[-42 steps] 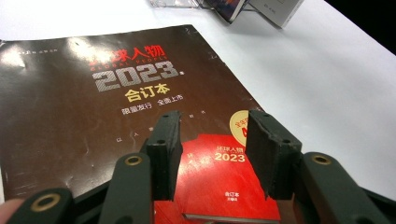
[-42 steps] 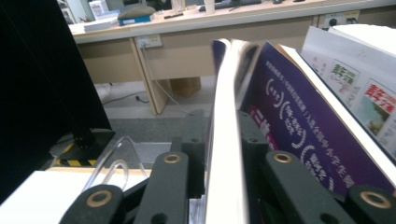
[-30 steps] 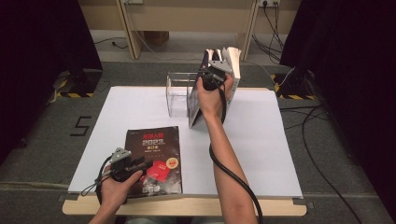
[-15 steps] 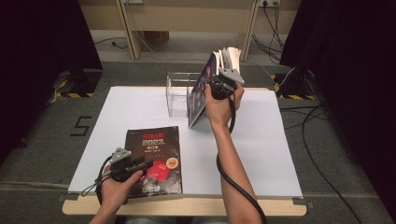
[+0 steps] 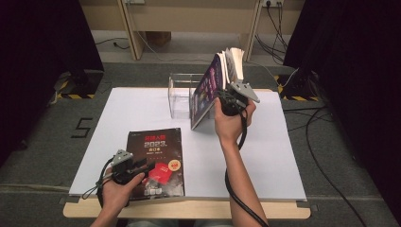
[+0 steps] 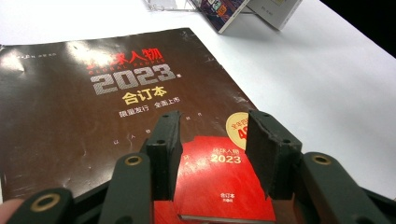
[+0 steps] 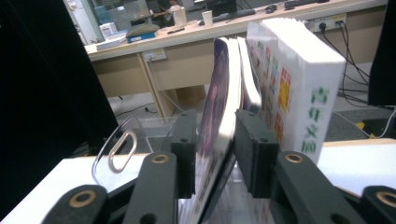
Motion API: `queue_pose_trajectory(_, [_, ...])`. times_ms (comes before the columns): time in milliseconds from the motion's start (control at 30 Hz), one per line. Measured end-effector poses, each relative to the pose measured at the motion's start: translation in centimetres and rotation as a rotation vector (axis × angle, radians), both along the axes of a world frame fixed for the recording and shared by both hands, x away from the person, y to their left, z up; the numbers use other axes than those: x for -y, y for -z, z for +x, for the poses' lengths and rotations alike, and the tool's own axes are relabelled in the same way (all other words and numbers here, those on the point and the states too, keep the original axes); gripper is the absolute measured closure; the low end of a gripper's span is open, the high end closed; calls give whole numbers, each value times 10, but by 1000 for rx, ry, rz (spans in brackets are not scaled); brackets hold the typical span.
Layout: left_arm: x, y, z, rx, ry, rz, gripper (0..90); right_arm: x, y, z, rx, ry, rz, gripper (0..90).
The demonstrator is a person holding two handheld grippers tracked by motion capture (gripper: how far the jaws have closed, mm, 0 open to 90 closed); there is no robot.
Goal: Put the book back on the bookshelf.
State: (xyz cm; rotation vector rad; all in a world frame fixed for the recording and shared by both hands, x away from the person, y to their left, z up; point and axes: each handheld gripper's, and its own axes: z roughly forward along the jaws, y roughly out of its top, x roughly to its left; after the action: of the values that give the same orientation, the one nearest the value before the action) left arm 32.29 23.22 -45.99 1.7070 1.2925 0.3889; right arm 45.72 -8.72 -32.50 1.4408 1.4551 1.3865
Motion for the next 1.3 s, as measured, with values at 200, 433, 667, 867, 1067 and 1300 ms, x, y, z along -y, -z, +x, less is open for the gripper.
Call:
queue_pose_trajectory(200, [0, 0, -1, 2, 0, -1, 547, 3, 7, -10, -15, -22, 16, 786])
queue_pose_trajectory(433, [-1, -1, -1, 2, -3, -2, 547, 4, 12, -10, -40, -25, 19, 834])
queue_pose_trajectory(667, [0, 0, 0, 0, 0, 1, 547, 7, 17, -7, -55, -17, 14, 834])
queue_pose_trajectory(867, [0, 0, 0, -1, -1, 0, 547, 6, 17, -2, -67, -6, 9, 847])
queue_pose_trajectory(1067, [0, 0, 0, 1, -2, -1, 547, 6, 16, 3, -66, -4, -1, 858])
queue_pose_trajectory(1300, [-1, 0, 0, 0, -3, -2, 547, 5, 12, 11, -68, 3, -12, 860])
